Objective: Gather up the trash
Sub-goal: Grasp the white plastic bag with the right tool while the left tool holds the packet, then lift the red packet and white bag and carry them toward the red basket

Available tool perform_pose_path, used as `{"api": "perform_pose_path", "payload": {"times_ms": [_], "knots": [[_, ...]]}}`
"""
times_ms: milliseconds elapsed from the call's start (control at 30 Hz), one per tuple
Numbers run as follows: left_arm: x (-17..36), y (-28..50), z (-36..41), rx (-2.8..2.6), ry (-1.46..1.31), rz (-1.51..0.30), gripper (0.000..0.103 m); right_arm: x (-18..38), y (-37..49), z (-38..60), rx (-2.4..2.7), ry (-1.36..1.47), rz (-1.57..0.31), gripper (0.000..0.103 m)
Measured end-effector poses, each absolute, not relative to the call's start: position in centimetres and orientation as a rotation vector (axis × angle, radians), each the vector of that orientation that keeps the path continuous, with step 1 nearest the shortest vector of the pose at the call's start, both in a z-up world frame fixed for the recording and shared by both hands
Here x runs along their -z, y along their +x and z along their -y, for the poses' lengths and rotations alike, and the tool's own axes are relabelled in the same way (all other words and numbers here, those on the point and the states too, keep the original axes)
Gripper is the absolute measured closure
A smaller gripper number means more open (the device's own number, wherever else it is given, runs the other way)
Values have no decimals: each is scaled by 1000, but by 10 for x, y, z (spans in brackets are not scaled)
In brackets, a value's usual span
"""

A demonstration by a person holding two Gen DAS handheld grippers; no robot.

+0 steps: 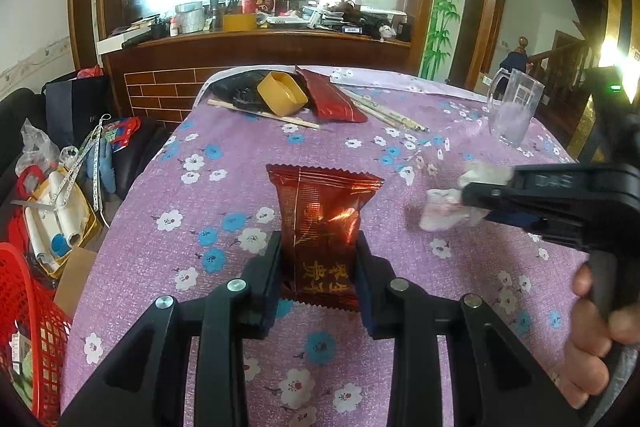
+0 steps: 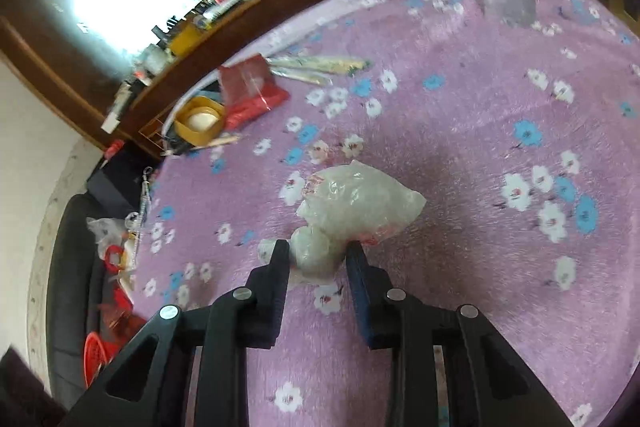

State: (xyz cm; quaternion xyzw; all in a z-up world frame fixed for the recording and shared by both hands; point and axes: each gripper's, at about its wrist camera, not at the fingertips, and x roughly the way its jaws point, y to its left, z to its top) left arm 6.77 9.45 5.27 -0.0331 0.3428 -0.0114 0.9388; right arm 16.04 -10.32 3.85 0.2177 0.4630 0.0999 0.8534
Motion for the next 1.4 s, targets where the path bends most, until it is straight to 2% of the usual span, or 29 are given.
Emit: {"api": "perform_pose_path", "payload": {"times_ms": [300, 467, 733, 1400], "knots": [[-52, 65, -94, 25, -52, -684, 72, -57, 118, 109, -312, 431, -913, 72], [-56, 61, -86, 16, -25, -654, 72, -64, 69, 100, -295, 260, -753, 72], [-58, 58, -80, -19, 26, -616, 72, -73, 43, 85, -228, 34, -563, 72], [-61, 53, -73, -64, 83, -571, 72, -74, 37, 85, -269, 60, -567, 72]]}}
